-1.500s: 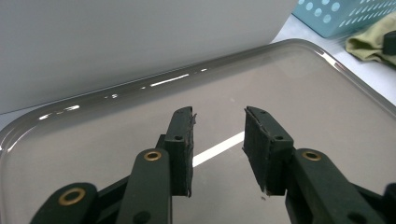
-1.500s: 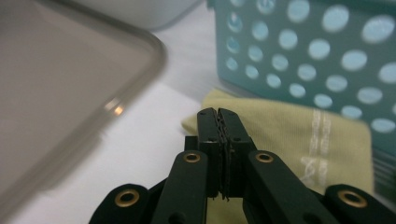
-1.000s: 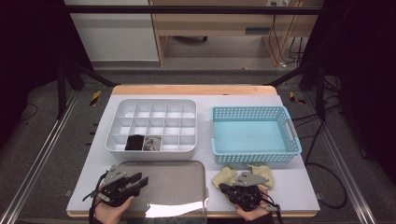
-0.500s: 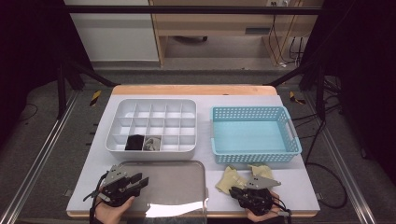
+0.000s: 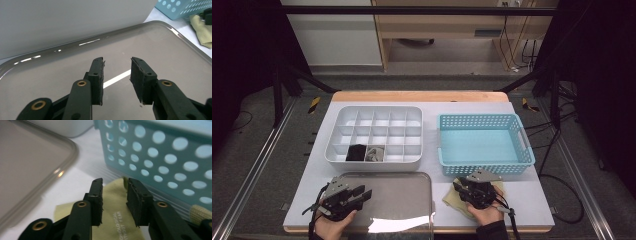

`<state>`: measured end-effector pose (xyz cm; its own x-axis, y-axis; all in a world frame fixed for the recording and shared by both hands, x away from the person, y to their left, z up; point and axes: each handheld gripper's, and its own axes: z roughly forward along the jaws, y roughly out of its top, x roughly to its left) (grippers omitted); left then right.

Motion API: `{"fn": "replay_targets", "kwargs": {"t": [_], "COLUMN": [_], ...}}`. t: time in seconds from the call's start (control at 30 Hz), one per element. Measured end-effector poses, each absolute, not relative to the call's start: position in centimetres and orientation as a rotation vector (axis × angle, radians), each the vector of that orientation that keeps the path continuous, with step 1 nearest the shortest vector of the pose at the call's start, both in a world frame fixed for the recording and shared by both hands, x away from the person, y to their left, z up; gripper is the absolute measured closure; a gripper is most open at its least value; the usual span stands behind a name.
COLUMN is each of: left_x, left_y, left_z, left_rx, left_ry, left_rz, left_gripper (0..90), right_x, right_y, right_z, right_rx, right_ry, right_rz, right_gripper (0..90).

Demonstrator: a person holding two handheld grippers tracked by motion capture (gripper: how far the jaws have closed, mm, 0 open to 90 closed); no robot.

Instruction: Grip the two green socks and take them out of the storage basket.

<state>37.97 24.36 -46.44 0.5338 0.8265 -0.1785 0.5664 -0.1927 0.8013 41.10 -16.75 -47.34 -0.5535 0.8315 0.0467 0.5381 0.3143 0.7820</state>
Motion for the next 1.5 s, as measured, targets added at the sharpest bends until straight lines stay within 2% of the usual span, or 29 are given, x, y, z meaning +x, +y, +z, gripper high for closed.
{"fn": "replay_targets", "kwargs": {"t": [0.1,0.13,0.2,0.27,0.67,0.97,1.5], "left_x": [38.0,38.0,37.9,37.9,37.8,37.8,37.9], "left_y": [24.3,24.3,24.3,24.3,24.1,24.2,23.4], "left_z": [-46.4,-46.4,-46.4,-46.4,-46.2,-46.2,-45.3], "left_rx": [1.883,1.883,1.881,1.879,1.878,1.877,1.872], "left_ry": [1.141,1.141,1.14,1.138,1.129,1.129,1.093], "left_rz": [0.368,0.368,0.369,0.371,0.368,0.366,0.338], "left_gripper": [61.9,61.9,61.9,61.9,61.9,61.9,60.9], "right_x": [41.4,41.5,41.3,41.1,39.4,38.3,37.5], "right_y": [-16.8,-16.8,-17.0,-17.1,-16.6,-13.1,-11.8], "right_z": [-48.1,-48.3,-48.3,-48.1,-45.4,-46.7,-48.2], "right_rx": [1.228,1.228,1.218,1.212,1.051,0.91,0.89], "right_ry": [2.257,2.272,2.28,2.28,2.228,2.409,2.578], "right_rz": [1.075,1.06,1.083,1.105,1.363,1.41,1.354], "right_gripper": [67.3,70.3,83.6,87.4,87.4,86.9,83.8]}}
